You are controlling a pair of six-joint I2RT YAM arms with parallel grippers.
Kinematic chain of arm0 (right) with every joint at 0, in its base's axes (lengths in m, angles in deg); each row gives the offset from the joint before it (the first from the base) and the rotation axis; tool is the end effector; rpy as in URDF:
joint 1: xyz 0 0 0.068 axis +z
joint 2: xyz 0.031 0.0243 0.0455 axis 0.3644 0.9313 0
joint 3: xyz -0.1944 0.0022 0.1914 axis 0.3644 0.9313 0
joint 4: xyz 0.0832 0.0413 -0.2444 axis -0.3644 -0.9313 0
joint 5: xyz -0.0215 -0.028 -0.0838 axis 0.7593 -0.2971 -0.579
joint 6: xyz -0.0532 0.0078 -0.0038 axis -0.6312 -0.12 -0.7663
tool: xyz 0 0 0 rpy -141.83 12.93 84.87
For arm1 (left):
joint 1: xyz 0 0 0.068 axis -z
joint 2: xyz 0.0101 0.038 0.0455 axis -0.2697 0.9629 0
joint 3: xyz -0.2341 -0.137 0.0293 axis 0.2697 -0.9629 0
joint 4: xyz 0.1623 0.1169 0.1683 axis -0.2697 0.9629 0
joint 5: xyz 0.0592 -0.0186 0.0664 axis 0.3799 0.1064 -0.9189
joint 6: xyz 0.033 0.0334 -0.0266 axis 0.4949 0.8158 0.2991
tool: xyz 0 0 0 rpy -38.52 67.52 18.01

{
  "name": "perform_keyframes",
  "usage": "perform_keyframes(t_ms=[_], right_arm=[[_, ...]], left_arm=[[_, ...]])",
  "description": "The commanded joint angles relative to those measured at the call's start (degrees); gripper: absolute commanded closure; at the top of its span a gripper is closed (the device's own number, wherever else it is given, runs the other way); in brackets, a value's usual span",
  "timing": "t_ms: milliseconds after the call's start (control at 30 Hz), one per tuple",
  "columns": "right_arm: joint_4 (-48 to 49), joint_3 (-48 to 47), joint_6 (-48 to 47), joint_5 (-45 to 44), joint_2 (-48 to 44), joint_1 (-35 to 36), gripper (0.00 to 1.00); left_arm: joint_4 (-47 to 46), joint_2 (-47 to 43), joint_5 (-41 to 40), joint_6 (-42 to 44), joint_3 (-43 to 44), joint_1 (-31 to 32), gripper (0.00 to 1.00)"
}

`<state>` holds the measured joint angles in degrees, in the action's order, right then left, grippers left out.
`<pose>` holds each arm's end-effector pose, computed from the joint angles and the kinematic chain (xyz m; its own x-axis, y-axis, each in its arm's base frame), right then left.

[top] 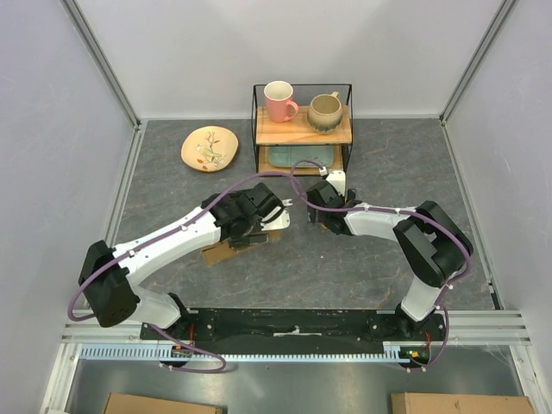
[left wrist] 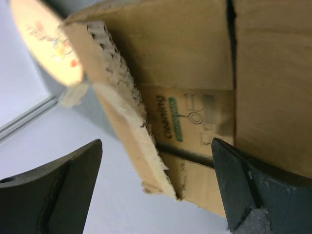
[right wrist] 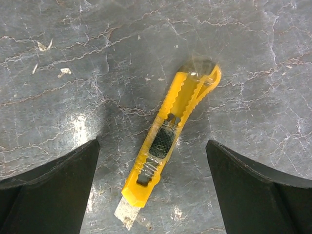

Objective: Unpack the express box
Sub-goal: Adjust the express box at the center of the board.

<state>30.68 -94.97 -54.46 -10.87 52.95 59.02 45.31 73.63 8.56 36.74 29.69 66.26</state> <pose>0.2776 0.1912 0.1510 -0.6841 0.0180 -0.7292 0.0766 0.9959 -0.0473 0.1850 -0.1954 0.2692 -0.1394 0.9900 -0.0219 0.7643 0.1216 0.6332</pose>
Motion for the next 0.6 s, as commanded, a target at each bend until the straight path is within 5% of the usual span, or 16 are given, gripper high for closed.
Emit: perform_keyframes(t_ms=[0, 100, 300, 433, 567], right_arm=[[1.7, -1.1, -1.4, -1.1, 1.4, -0.4, 0.02], [1.9, -1.3, -1.5, -1.0, 2.3, -0.4, 0.03], [2.7, -0.7, -1.8, -0.9, 2.2, -0.4, 0.16], [3.2, 0.1, -2.1, -0.9, 1.1, -0.4, 0.24], [3.4, 0.6, -2.3, -0.1, 0.6, -0.5, 0.4]], left_arm=[[12.0, -1.2, 19.7, -9.7, 8.1, -1.1, 0.01], [14.2, -1.6, 26.8, -9.5, 15.1, -5.2, 0.01], [15.7, -3.8, 37.2, -2.7, 20.6, -24.6, 0.01], [11.4, -4.6, 37.3, 4.4, 16.8, -41.2, 0.01], [1.0, -6.3, 33.2, 7.8, 8.9, -50.3, 0.01]])
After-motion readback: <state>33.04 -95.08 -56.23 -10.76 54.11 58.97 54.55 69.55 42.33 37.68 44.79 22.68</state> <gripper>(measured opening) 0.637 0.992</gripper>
